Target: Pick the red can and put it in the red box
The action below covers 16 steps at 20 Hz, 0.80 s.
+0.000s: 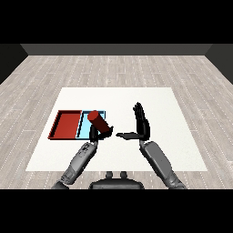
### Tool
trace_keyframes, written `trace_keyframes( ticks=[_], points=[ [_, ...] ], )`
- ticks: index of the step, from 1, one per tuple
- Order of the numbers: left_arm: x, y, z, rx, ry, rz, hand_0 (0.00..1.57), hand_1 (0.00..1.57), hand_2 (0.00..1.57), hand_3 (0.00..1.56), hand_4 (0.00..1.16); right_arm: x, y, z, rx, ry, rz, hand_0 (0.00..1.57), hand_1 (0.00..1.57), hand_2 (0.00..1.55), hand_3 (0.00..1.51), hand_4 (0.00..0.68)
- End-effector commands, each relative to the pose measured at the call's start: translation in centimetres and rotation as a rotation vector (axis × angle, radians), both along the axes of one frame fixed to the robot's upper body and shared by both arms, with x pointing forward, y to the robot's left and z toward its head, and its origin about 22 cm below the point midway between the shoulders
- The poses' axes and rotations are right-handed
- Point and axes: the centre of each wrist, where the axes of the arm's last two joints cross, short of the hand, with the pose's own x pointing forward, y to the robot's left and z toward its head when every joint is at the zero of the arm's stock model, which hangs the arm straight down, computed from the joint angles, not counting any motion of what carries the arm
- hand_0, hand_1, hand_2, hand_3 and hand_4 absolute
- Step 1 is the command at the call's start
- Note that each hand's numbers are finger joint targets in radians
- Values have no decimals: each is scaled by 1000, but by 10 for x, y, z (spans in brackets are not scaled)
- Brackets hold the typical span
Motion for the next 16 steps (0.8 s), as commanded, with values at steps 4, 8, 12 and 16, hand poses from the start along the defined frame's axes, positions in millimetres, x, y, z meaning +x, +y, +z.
trace_keyframes(
  ticks=[4,8,12,16],
  points=[
    [14,55,13,171,-23,106,1571,1571,1569,1467,1130,-38,-70,-18,-9,42,-151,0,0,0,0,0],
    [27,120,38,264,-18,194,1571,1571,1560,1467,1115,-55,-88,-28,-54,73,-203,0,0,0,0,0],
    [37,159,27,307,46,287,1571,1571,1555,1462,1091,-48,-109,-47,-90,107,-223,0,0,0,0,0],
    [41,196,4,351,173,327,1571,1571,1567,1498,1115,-41,-125,-41,-97,125,-272,0,0,0,0,0]
  ],
)
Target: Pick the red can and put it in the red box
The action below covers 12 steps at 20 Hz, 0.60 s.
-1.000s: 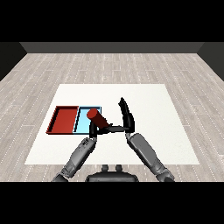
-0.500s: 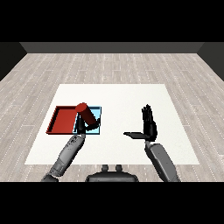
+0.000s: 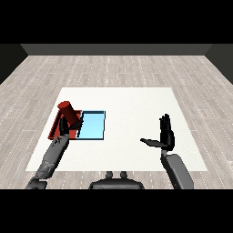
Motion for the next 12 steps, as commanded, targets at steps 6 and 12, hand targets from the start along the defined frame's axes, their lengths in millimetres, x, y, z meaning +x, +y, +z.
trace_keyframes(
  ticks=[6,12],
  points=[
    [36,53,-12,101,214,150,1571,1571,1565,1473,1079,21,-2,-10,-53,52,-64,0,0,0,0,0],
    [30,48,-43,136,341,215,1554,1554,1459,1432,1010,29,-9,-33,-11,90,-48,0,0,0,0,0]
  ],
)
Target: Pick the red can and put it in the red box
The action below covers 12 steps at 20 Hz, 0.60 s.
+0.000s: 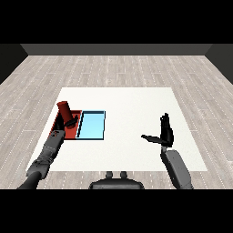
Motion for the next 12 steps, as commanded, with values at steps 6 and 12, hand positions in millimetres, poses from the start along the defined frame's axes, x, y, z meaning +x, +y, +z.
trace_keyframes(
  ticks=[6,12],
  points=[
    [-20,3,-36,21,324,151,593,593,628,406,781,19,-9,-9,5,20,-25,0,0,0,0,0],
    [-35,22,-44,-78,344,304,1285,1285,1170,0,698,27,-6,-14,22,-7,-17,0,0,0,0,0]
  ],
)
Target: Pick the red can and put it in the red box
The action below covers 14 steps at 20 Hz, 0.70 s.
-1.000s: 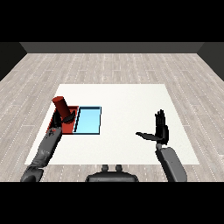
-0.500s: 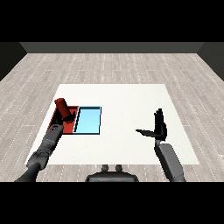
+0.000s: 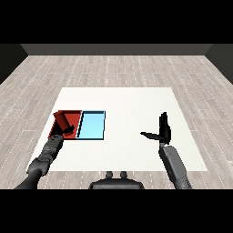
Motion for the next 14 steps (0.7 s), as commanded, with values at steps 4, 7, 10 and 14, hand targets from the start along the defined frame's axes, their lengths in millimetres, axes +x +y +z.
trace_keyframes(
  ticks=[4,7,10,14],
  points=[
    [-10,24,4,-85,125,-1,0,0,0,0,0,-10,-5,-8,-4,7,0,0,0,0,0,0],
    [-3,26,13,-81,108,-22,0,0,0,0,0,15,2,13,22,-28,-3,0,0,0,0,0],
    [2,16,12,-19,83,-48,0,0,0,0,0,-7,-5,-3,35,-36,23,0,0,0,0,0],
    [9,16,21,-63,-167,-67,0,0,0,0,0,4,-1,1,35,-50,33,0,0,0,0,0]
  ],
)
